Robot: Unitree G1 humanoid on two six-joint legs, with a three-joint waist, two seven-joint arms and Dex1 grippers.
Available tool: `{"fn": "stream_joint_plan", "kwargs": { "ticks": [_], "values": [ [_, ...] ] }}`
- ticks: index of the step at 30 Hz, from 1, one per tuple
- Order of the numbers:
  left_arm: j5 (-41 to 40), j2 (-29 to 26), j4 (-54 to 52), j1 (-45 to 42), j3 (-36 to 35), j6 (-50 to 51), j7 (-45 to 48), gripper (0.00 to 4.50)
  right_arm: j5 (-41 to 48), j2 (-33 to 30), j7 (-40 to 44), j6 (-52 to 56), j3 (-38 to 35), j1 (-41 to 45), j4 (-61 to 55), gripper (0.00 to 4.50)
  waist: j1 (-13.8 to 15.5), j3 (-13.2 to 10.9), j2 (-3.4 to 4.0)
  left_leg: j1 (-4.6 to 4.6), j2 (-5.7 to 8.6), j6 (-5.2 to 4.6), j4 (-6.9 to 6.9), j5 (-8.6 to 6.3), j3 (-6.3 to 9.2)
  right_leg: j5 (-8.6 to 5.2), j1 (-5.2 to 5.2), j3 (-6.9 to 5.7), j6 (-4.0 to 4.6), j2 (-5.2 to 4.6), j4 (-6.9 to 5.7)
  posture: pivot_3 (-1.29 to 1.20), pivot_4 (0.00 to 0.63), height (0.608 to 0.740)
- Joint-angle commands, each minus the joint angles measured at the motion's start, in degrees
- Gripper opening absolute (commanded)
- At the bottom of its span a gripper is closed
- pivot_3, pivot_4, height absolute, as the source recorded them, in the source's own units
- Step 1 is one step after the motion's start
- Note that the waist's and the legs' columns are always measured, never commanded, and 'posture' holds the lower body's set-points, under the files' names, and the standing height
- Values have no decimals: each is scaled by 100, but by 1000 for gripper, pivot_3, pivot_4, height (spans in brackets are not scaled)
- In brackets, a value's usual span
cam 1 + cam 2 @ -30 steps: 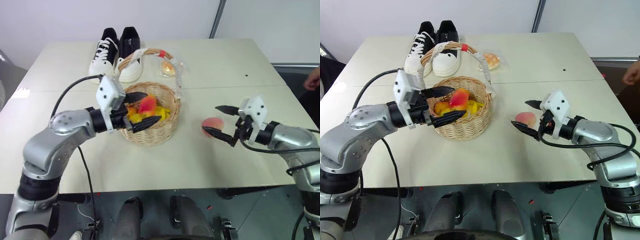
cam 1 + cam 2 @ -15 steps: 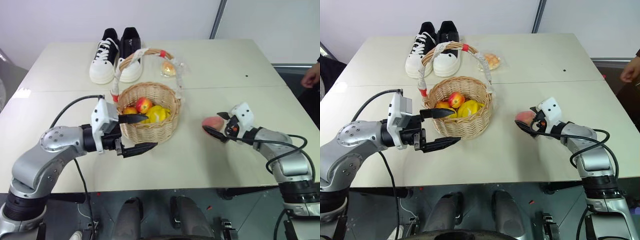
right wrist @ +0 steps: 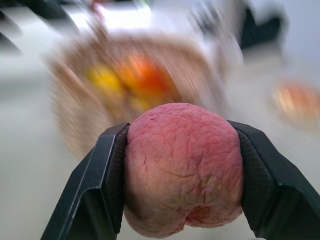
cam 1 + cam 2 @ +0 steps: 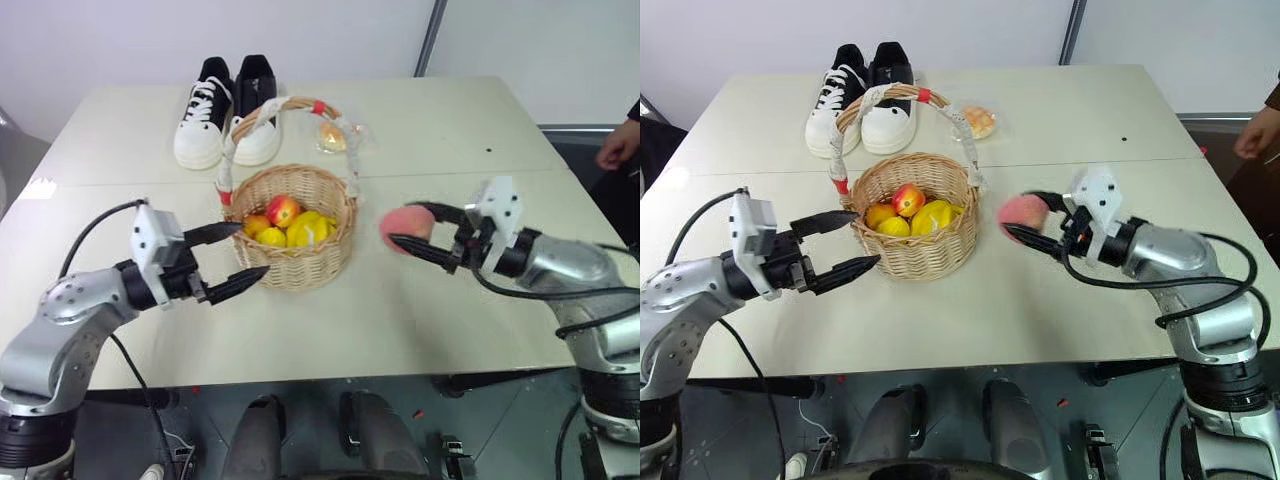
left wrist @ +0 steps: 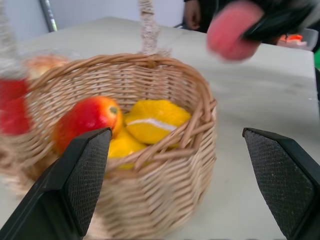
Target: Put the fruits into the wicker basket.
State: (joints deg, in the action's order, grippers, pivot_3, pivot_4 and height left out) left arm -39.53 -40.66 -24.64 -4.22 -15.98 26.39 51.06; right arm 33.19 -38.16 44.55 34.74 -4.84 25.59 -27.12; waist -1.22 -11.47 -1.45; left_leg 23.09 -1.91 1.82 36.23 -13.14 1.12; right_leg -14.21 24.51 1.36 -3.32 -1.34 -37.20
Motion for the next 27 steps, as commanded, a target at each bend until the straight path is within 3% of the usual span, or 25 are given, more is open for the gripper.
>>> {"fn": "stream_joint_plan", "kwargs": {
  "ticks": [1,4,9,10,12,15,20,24,27],
  "values": [
    [-157,46,-8,73,-348,-215,35,4500,-258,550,-718,374,723,632,-175,2431,15,3,-4,1,0,0,0,0,0,0,0,-1,1,0,1,0,150,740],
    [-189,127,-54,114,-402,-235,-59,4500,-637,1414,-1529,678,1208,1252,274,2431,14,3,-4,2,2,1,-1,1,0,6,1,-1,13,-5,0,0,150,740],
    [-211,266,-179,130,-384,-213,-214,4500,-1149,2051,-1899,578,1609,1649,1008,2431,61,3,-5,20,7,2,0,1,2,6,8,-5,2,-16,5,0,150,740],
    [-198,292,-201,146,-382,-220,-251,4500,-1233,2061,-1860,504,1663,1678,1059,3427,54,3,-5,21,8,2,1,1,1,8,8,-5,-2,-17,10,0,150,740],
    [-197,329,-233,163,-384,-218,-304,4500,-1309,2030,-1774,381,1641,1671,1025,4437,49,3,-5,22,9,2,0,1,-2,11,8,-4,-7,-20,12,0,150,740],
    [-196,401,-279,187,-380,-239,-389,4500,-1229,1852,-1541,228,1494,1488,679,4437,39,3,-5,20,8,2,0,1,-1,11,8,-4,-7,-18,9,0,150,740],
    [-295,702,-187,123,-444,-295,-607,4500,-305,1222,-772,267,655,516,-204,4437,55,4,-6,21,8,1,-1,1,6,10,5,-10,-13,-17,10,0,150,740],
    [-374,811,-111,164,-414,-300,-613,4500,-34,1179,-1117,441,24,188,-93,4437,-4,4,-6,11,6,1,1,1,-3,8,4,-4,4,-14,4,0,150,740],
    [-344,841,-26,95,-320,-312,-582,4500,-553,1494,-1687,235,182,400,530,4437,-23,4,-6,-5,1,1,-2,1,-5,7,1,0,11,-3,-7,0,150,740]
  ]
}}
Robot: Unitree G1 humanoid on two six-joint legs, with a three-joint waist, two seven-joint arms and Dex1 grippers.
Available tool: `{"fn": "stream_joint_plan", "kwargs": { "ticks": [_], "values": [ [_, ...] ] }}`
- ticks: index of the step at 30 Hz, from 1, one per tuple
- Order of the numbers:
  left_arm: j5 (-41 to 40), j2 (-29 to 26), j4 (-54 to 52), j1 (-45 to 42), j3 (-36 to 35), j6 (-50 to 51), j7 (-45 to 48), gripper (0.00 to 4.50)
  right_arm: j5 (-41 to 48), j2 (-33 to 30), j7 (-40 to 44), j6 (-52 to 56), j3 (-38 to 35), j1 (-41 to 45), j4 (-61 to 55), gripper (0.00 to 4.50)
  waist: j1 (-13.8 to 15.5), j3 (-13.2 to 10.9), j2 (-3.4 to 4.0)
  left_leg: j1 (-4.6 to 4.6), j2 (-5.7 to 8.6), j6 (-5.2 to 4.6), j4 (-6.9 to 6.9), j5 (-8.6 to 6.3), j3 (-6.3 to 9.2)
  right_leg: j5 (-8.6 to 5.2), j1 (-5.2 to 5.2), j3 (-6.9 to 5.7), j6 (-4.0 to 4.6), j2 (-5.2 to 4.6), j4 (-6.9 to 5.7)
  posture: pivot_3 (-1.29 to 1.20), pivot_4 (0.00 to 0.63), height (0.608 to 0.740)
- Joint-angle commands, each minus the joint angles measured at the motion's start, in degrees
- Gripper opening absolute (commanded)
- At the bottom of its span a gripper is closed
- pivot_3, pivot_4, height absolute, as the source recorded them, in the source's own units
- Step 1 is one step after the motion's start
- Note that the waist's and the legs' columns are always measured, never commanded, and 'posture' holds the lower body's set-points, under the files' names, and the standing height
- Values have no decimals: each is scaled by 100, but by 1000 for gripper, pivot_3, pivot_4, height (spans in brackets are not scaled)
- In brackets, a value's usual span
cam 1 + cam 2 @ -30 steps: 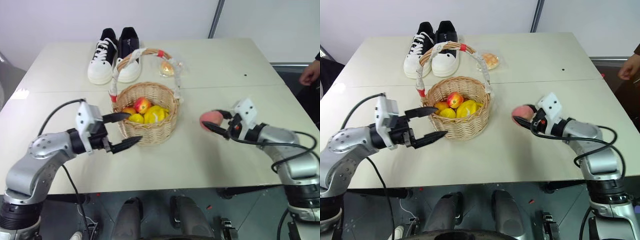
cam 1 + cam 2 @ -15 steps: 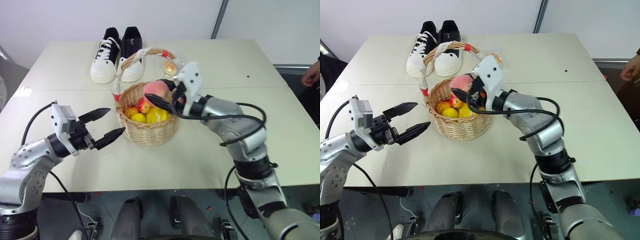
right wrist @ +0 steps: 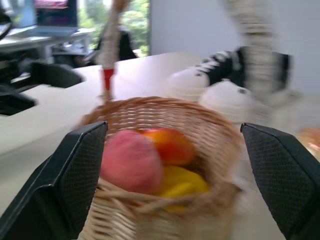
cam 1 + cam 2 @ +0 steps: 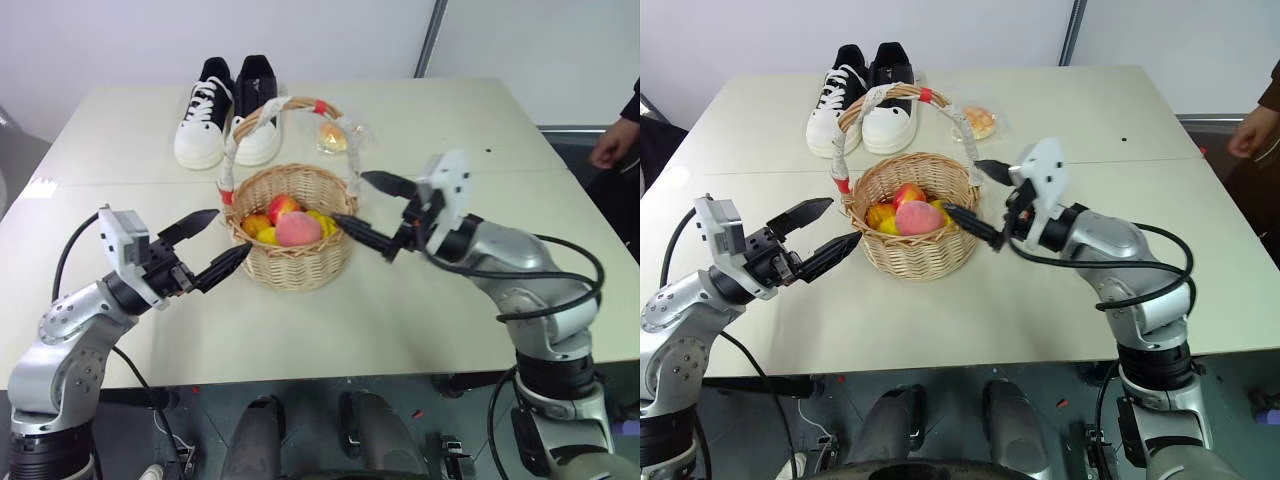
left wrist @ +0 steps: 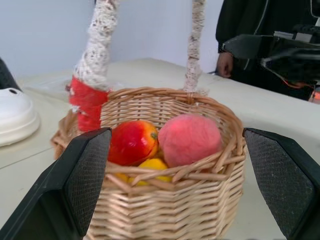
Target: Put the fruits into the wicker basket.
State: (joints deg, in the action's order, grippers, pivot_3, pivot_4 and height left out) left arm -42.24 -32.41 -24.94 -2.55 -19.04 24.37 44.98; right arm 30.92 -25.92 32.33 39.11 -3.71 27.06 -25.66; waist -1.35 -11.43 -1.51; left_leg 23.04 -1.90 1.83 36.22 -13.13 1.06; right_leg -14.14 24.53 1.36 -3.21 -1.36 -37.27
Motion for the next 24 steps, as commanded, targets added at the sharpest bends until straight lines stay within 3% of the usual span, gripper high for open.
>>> {"fn": "stream_joint_plan", "kwargs": {
  "ticks": [1,4,6,10,13,14,18,24],
  "values": [
    [-77,16,25,-107,0,-108,27,4500,-429,416,-562,-289,159,355,604,4437,-14,0,0,-7,-3,0,-1,0,0,1,-4,2,3,6,0,0,150,740],
    [-77,18,30,-149,36,-106,31,4500,-711,784,-636,-593,440,609,1206,4437,-30,0,0,-7,-8,0,-2,0,2,3,-4,8,7,18,0,0,150,740],
    [-87,17,22,-153,35,-101,31,4500,-816,1015,-736,-763,460,763,1593,3922,-30,0,0,-4,-9,0,-4,0,3,5,-3,9,1,19,1,0,150,740],
    [-92,14,-66,-45,-29,-109,2,4500,-833,1207,-826,-924,327,870,1844,2084,13,0,0,9,-11,0,-4,0,5,12,5,8,-15,19,6,0,150,740],
    [-100,15,-128,35,-49,-114,-22,4500,-812,1172,-832,-951,276,863,1765,386,32,0,0,11,-11,0,-3,0,4,11,6,8,-14,18,8,0,150,740],
    [-94,18,-130,42,-39,-122,-29,4500,-812,1155,-822,-951,267,852,1735,49,33,-1,1,12,-11,0,-3,0,5,11,6,7,-13,18,8,0,150,740],
    [-49,37,-149,38,40,-129,-54,4500,-764,683,-861,-1042,-314,669,1300,49,67,-1,2,14,-11,0,-2,0,6,6,7,6,-4,17,8,0,150,740],
    [-11,29,1,-129,196,-106,30,4500,-1172,-137,-1425,-1173,-1267,543,1567,49,57,-1,2,21,2,0,-1,0,1,2,7,5,2,1,17,0,150,740]
  ]
}}
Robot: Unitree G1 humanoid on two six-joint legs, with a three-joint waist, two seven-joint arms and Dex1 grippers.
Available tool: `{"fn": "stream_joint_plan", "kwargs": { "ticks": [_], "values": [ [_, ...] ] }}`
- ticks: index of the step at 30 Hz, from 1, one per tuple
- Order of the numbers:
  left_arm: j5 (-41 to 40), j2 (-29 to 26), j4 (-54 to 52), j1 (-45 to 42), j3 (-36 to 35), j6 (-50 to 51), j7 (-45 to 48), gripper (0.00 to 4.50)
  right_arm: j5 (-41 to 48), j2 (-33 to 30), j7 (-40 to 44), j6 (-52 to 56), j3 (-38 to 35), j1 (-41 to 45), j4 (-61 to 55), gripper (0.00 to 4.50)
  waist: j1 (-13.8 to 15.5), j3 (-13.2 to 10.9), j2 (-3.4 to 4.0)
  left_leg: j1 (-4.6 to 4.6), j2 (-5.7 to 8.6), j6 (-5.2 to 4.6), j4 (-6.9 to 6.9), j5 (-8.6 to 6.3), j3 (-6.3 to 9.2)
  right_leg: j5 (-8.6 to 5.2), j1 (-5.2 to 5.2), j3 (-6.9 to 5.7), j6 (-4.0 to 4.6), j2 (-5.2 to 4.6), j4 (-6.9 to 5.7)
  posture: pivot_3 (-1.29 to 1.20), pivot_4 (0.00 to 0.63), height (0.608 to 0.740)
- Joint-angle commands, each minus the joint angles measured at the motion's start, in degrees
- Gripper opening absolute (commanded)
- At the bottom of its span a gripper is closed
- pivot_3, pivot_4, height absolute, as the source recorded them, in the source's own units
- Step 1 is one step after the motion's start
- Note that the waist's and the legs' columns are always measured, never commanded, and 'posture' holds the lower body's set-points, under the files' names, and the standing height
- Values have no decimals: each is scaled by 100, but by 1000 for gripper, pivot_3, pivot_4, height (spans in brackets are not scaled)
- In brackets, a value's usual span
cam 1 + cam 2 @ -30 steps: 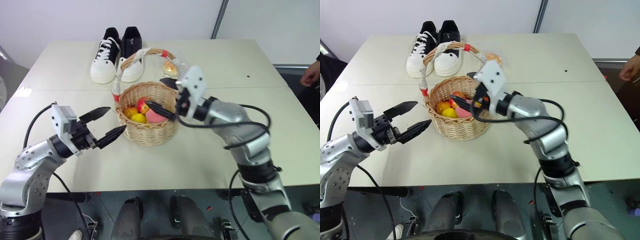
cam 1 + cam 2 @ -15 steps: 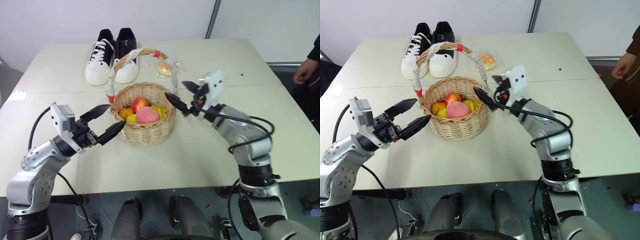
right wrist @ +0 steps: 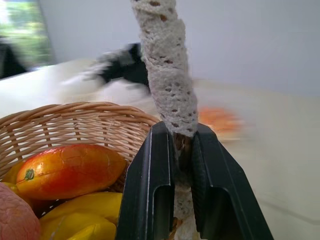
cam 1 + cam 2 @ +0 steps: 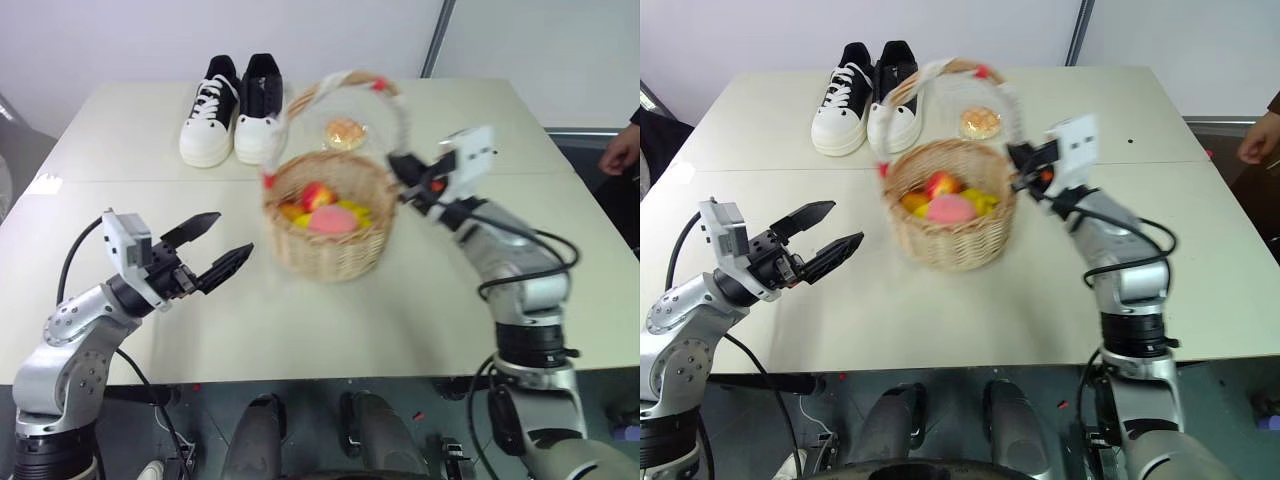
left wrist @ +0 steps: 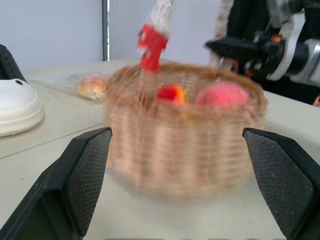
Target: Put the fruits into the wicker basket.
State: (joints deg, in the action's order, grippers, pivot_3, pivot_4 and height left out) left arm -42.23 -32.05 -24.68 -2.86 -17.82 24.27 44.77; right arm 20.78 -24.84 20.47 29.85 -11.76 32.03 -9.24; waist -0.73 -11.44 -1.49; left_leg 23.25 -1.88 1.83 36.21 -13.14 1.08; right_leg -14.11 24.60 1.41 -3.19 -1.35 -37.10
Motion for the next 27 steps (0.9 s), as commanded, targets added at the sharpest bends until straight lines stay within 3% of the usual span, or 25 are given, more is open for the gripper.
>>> {"fn": "stream_joint_plan", "kwargs": {
  "ticks": [1,9,10,11,14,21,27],
  "values": [
    [5,-1,8,-136,111,-104,61,4500,-260,-350,-331,-303,-553,43,49,49,-15,0,0,-1,0,0,0,0,0,0,0,0,0,0,0,0,150,740],
    [195,60,389,-560,427,-233,194,4500,-690,-658,-952,-941,-993,519,1854,49,-70,-2,6,-9,-2,-1,-3,0,-5,5,0,6,-7,9,-6,0,150,740],
    [218,62,419,-580,438,-254,199,4500,-666,-654,-928,-976,-1002,511,1877,1006,-72,-2,6,-9,-3,-1,-5,0,-5,8,0,7,-13,12,-6,0,150,740],
    [234,63,446,-599,442,-270,202,4500,-654,-657,-918,-994,-1007,472,1853,1305,-68,-2,6,-10,-6,-1,-6,0,-4,9,0,8,-15,14,-6,0,150,740],
    [315,26,500,-605,423,-259,111,4500,-618,-691,-895,-1036,-1080,216,1529,2765,-47,-2,7,-9,-10,-4,-7,-1,-2,10,0,7,-18,19,-6,0,150,740],
    [837,-31,1117,-356,40,-404,-456,4500,100,-738,-152,-1110,-1786,-1350,175,2765,1,0,8,-6,-10,-4,-6,-2,1,7,-1,5,-22,17,-2,0,150,740],
    [1196,-134,1580,125,-290,-636,-620,4500,802,-934,1505,-1016,-859,-2442,-1190,2765,-136,0,14,-26,-22,-7,-7,-3,-7,-8,-6,12,-10,26,-6,0,150,740]
  ]
}}
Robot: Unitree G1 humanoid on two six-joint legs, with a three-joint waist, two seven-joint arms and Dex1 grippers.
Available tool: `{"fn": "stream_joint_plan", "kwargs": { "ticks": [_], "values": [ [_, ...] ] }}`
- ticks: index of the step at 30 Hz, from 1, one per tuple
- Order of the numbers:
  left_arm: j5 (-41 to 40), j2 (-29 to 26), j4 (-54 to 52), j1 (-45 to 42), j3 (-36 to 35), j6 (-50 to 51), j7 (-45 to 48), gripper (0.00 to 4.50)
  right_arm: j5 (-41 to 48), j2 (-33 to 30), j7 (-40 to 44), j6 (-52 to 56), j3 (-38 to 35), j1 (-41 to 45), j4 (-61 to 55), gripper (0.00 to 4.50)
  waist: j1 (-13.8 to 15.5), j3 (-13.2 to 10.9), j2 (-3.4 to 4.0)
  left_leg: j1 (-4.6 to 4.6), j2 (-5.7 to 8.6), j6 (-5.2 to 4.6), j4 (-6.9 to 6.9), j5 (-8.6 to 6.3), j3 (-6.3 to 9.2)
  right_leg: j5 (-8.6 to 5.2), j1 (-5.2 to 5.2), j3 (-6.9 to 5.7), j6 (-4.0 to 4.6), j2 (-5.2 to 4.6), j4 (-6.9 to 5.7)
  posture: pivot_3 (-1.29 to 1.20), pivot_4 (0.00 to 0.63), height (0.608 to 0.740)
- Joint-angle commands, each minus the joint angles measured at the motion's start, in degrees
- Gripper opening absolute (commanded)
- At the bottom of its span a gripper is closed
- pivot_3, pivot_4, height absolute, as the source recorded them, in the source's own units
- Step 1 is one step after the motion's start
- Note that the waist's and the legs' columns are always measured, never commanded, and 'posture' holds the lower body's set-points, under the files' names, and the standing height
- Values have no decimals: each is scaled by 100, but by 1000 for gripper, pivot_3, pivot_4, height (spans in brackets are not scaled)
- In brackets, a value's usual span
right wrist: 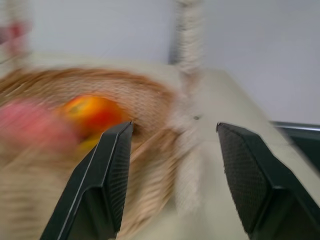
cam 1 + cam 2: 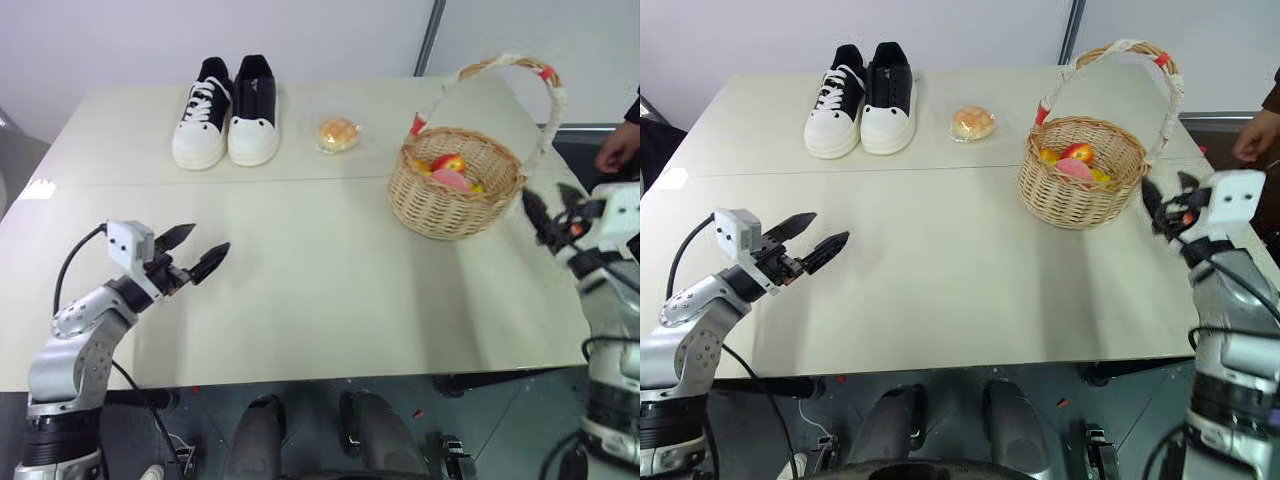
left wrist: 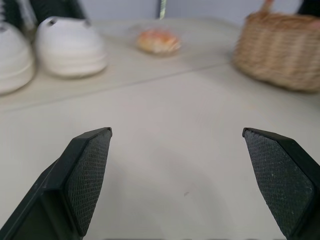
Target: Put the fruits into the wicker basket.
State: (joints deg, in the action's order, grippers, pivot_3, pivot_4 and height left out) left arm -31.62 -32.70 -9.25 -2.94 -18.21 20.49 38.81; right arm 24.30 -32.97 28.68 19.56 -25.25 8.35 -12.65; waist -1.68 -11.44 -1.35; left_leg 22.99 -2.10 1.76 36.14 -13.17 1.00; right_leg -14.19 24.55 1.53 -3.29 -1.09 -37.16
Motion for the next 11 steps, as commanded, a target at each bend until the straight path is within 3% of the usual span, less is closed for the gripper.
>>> {"fn": "stream_joint_plan", "kwargs": {
  "ticks": [1,6,11],
  "values": [
    [222,-47,109,194,-288,-327,-95,4500,445,-151,882,34,758,-144,-981,2765,-62,0,0,-6,-9,0,0,0,0,1,-4,0,4,7,-1,0,150,740],
    [432,127,87,548,-424,-483,-473,4500,162,-60,1332,-16,1832,18,-817,2765,-64,2,-4,-35,-35,1,-2,-1,-1,3,-26,-2,19,28,2,0,150,740],
    [384,201,-338,945,-480,-389,-609,4500,20,35,1500,-215,2094,353,-242,2765,-39,2,-5,-28,-36,1,-4,-1,-13,3,-22,1,24,23,8,0,150,740]
  ]
}}
